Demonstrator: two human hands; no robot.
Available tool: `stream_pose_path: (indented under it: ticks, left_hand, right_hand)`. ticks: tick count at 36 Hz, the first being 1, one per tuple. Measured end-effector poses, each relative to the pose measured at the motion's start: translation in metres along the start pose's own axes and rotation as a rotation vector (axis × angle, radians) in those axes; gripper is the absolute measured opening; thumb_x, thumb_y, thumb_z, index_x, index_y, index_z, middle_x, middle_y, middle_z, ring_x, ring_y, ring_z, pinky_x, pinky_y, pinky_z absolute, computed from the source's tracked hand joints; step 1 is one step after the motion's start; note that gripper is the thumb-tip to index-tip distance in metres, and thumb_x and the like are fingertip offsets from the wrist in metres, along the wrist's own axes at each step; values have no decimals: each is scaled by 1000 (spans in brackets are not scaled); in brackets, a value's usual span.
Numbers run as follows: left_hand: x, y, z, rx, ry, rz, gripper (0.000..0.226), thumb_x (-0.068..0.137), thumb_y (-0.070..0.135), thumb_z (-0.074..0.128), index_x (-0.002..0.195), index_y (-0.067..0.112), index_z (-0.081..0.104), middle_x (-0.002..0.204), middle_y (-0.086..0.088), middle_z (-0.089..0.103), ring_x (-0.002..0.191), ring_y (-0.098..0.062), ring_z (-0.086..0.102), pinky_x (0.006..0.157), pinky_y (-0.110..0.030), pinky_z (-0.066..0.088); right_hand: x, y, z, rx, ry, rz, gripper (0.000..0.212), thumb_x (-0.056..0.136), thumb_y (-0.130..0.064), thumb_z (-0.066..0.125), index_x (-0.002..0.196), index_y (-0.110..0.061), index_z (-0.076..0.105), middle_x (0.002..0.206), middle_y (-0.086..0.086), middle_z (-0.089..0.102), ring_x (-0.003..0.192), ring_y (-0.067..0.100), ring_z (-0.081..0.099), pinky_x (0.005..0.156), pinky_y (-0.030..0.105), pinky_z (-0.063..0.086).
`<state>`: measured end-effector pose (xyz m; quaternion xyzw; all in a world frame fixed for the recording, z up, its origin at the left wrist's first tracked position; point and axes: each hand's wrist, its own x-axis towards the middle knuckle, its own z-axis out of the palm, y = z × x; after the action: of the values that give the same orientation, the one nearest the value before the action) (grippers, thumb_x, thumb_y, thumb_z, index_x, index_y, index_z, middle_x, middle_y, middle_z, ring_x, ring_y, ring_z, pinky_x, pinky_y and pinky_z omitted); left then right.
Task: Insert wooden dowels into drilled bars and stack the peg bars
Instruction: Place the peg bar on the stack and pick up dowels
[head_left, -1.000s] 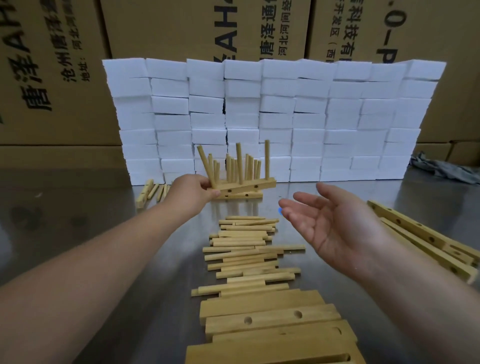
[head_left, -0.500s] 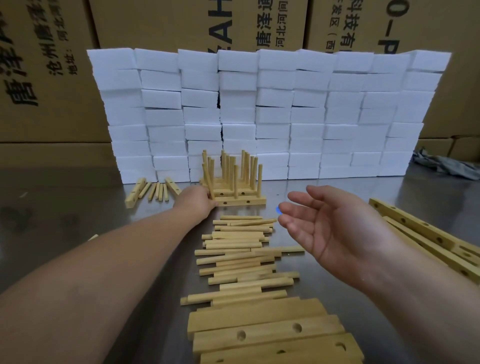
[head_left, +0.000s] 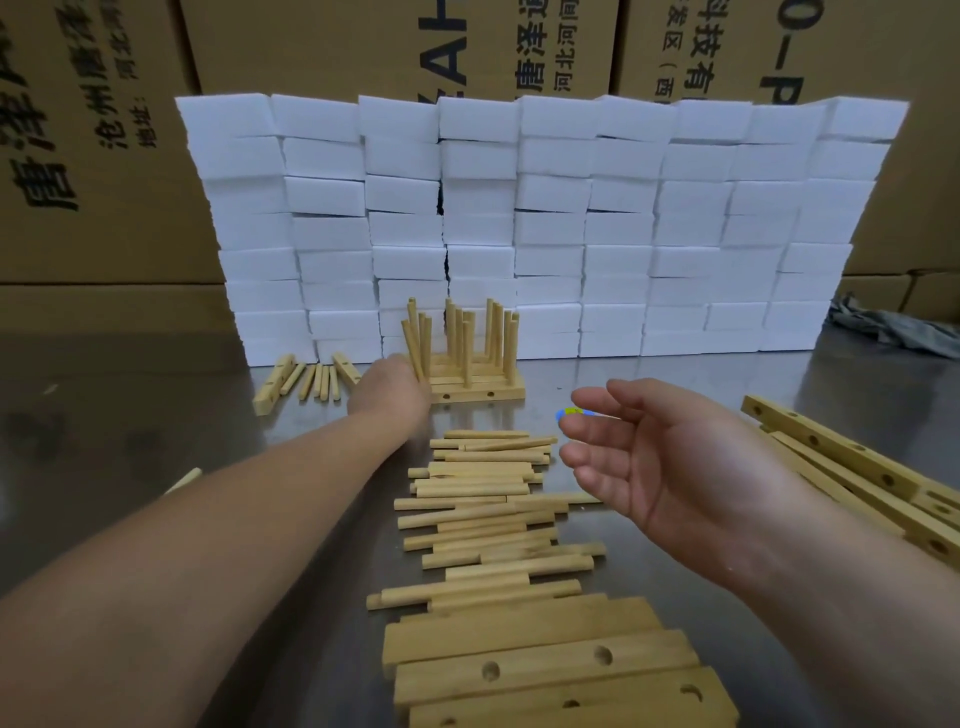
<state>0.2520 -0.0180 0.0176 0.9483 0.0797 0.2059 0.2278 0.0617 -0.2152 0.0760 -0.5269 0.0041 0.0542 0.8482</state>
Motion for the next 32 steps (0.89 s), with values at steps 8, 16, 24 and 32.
stream_pose_path:
  ticks: [8, 16, 24, 32]
  left_hand:
    - [-55, 7, -28, -115, -161, 132, 19, 93, 35, 47, 89, 24, 62, 75, 6, 61, 62, -10, 56, 50, -25, 40]
    - [-98, -11, -34, -234, -374, 174, 21, 88, 44, 52, 105, 37, 63, 100, 18, 57, 77, 2, 47, 60, -16, 32]
    - [-106, -12, -37, -154, -391, 205, 39, 86, 42, 58, 123, 29, 57, 128, 6, 49, 114, -13, 47, 86, -21, 32]
    - [-109, -14, -37, -55, -283, 328, 27, 84, 40, 61, 110, 31, 62, 101, 16, 49, 91, -3, 40, 79, -20, 33]
  right_hand:
    - [-2, -9, -8, -1055, 123, -298, 16, 92, -34, 46, 98, -26, 59, 79, -13, 68, 70, 5, 64, 62, 27, 50]
    - [26, -25, -57, -1887, 272, -99, 53, 96, -44, 35, 144, -24, 30, 145, 3, 38, 125, 23, 44, 100, 36, 36]
    - [39, -11, -90, -1955, 278, 88, 48, 97, -42, 32, 140, -20, 36, 142, 8, 44, 126, 25, 42, 103, 36, 35]
    - [44, -14, -93, -1970, 258, -4, 48, 95, -33, 40, 141, -23, 33, 143, 2, 42, 126, 22, 43, 100, 34, 39]
